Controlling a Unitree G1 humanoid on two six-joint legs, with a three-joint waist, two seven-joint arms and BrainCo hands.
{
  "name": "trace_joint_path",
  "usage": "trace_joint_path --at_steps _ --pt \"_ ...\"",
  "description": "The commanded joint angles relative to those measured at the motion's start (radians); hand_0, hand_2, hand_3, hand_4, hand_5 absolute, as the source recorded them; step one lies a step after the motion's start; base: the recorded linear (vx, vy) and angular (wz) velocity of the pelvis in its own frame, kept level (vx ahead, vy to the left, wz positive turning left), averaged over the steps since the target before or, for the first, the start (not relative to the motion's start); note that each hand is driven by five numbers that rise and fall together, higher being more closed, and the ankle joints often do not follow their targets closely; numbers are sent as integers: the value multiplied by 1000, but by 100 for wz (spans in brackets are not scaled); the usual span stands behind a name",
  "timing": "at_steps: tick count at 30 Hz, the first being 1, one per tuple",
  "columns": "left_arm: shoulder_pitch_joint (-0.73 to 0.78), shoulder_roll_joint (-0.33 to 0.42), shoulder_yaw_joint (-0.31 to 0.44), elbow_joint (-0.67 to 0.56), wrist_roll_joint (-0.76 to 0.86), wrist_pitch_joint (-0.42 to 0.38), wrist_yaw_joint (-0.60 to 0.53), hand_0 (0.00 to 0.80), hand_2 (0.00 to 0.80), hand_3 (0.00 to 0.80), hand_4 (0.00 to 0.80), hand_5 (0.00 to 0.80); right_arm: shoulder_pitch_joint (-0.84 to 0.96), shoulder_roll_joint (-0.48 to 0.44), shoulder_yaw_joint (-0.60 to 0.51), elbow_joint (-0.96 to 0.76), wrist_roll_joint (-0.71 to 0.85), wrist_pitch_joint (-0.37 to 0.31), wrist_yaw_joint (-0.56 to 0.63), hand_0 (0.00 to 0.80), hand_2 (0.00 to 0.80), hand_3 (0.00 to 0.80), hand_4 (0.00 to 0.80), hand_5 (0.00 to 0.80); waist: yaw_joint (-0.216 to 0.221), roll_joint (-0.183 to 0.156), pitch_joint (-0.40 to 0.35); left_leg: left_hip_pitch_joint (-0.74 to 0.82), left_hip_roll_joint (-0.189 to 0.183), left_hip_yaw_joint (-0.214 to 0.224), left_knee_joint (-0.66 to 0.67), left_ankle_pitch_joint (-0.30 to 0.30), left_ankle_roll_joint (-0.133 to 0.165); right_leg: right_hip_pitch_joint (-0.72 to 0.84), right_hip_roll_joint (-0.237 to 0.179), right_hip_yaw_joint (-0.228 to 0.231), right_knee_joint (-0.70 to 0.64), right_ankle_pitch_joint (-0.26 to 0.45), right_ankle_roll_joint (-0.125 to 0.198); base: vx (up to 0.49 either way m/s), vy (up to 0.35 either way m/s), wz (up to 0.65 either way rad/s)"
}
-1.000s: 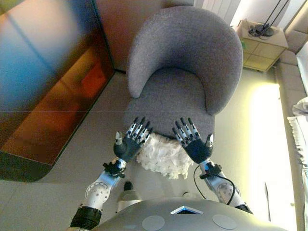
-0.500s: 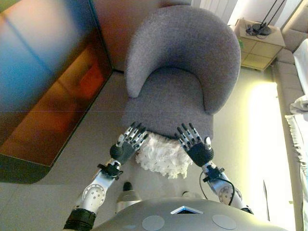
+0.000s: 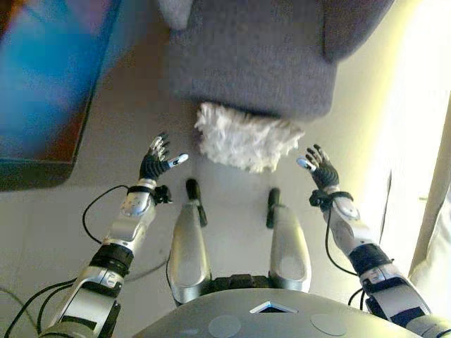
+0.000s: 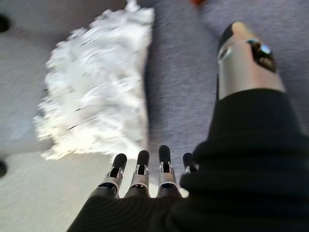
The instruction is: Pick up the cushion and take it to the sofa
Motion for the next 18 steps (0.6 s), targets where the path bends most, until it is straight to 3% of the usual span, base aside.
trace_joint_path --at_steps 1,11,18 --pt "-57 -9 -22 29 28 -77 25 0 0 0 0 0 -54 -19 13 -5 -17 -51 -64 0 0 0 0 0 -8 11 -29 -78 61 -69 146 -125 -46 -94 -62 63 14 89 41 -171 15 2" --pt "-270 -16 -59 131 -45 -91 73 0 0 0 0 0 -334 -92 33 117 -104 13 -217 0 0 0 0 0 -18 46 38 -415 73 -105 504 -261 -23 -449 -68 106 386 -11 16 -122 43 -7" --pt "-368 0 28 222 -192 -150 77 0 0 0 0 0 -514 -134 25 287 2 -2 -143 0 0 0 0 0 -1 52 60 -646 60 -139 775 -337 3 -673 -67 137 622 -82 -14 -44 -8 3"
